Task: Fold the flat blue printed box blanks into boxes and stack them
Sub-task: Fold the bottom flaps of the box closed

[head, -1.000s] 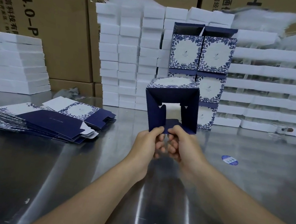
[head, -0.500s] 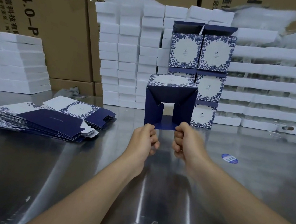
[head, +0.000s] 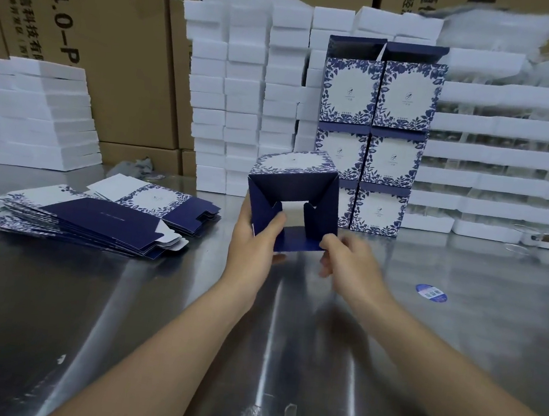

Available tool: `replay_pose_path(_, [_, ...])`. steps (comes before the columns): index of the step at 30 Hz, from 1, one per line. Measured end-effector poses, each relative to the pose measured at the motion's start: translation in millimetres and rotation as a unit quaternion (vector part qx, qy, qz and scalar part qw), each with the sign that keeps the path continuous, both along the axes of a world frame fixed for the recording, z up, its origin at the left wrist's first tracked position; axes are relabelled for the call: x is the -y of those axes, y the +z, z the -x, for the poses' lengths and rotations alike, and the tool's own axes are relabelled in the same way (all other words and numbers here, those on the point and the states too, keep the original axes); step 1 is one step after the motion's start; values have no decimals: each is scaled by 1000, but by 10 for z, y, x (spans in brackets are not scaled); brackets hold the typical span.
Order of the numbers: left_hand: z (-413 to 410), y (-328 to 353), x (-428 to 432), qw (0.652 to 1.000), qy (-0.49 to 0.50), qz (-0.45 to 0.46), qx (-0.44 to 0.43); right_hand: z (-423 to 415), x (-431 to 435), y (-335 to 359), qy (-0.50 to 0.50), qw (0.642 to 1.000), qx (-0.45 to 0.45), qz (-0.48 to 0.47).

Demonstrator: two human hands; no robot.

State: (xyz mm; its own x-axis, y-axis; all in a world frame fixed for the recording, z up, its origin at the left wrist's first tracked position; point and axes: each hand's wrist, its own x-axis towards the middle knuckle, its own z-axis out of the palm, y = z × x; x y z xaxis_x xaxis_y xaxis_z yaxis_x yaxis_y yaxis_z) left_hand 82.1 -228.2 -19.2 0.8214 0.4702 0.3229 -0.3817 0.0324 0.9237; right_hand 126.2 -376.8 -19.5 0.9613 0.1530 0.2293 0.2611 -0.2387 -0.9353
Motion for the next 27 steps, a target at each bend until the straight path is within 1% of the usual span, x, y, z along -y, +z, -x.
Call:
replay_pose_path(2, [6,-4,0,1000,-8,-8,-3,-50,24,-46,-31,999,32,-7])
replay_pose_path(6, [7,-5,23,999,-28,-17,-13,-93,63,-88,-10,989,143,-41])
replay_pose_path(9, [6,-16,31,999,-28,-35,-31,-117,80,-105,-27,980,195,-26])
replay_pose_path(16, [-43,-52,6,997,-31,-44,-46,-144,110,-86,-52,977,208,-7])
replay_pose_path(24, [-9,-5,-39,994,-48,15,-99,-151,112,-135,-36,983,180,20])
replay_pose_path(27, [0,-28,-32,993,-30,11,-117,-154,93,-139,-45,984,171,15])
